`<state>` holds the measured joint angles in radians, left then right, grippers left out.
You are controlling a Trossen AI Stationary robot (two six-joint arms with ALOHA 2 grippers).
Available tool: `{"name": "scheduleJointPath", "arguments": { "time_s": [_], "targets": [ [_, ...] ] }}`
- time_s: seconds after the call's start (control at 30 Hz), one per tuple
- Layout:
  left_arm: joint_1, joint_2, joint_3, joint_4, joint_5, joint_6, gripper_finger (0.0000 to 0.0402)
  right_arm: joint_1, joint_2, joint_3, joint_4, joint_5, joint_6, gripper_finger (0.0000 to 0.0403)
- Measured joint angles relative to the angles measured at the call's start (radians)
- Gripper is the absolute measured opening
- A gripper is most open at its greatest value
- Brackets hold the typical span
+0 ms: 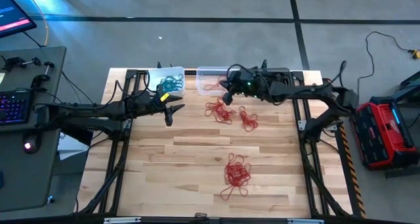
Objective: Sort rubber bands into baskets
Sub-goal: Put the red rubber band into the transparent bin
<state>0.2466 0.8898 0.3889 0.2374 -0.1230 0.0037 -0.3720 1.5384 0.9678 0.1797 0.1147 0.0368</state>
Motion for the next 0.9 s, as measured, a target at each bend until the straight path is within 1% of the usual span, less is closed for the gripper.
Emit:
{"name": "scheduleJointPath", "arguments": {
  "time_s": [0.17, 0.3, 0.47, 0.7, 0.9],
  "targets": [
    [0.000, 0.000, 0.000, 0.000, 0.000, 0.000, 0.0156, -0.048, 0.092, 0.096, 0.009, -0.020, -0.009, 0.0000],
    [0.000, 0.000, 0.000, 0.000, 0.000, 0.000, 0.0156, -0.071, 0.178, 0.212, -0.030, -0.021, -0.028, 0.0000],
    [0.000, 0.000, 0.000, 0.000, 0.000, 0.001, 0.0156, -0.103, 0.265, 0.309, -0.093, -0.022, -0.037, 0.0000],
    [0.000, 0.000, 0.000, 0.000, 0.000, 0.025, 0.0156, -0.140, 0.358, 0.328, -0.125, -0.023, -0.006, 0.0000],
    [0.001, 0.000, 0.000, 0.000, 0.000, 0.026, 0.0156, -0.183, 0.401, 0.327, -0.137, -0.022, -0.003, 0.0000]
  ]
}}
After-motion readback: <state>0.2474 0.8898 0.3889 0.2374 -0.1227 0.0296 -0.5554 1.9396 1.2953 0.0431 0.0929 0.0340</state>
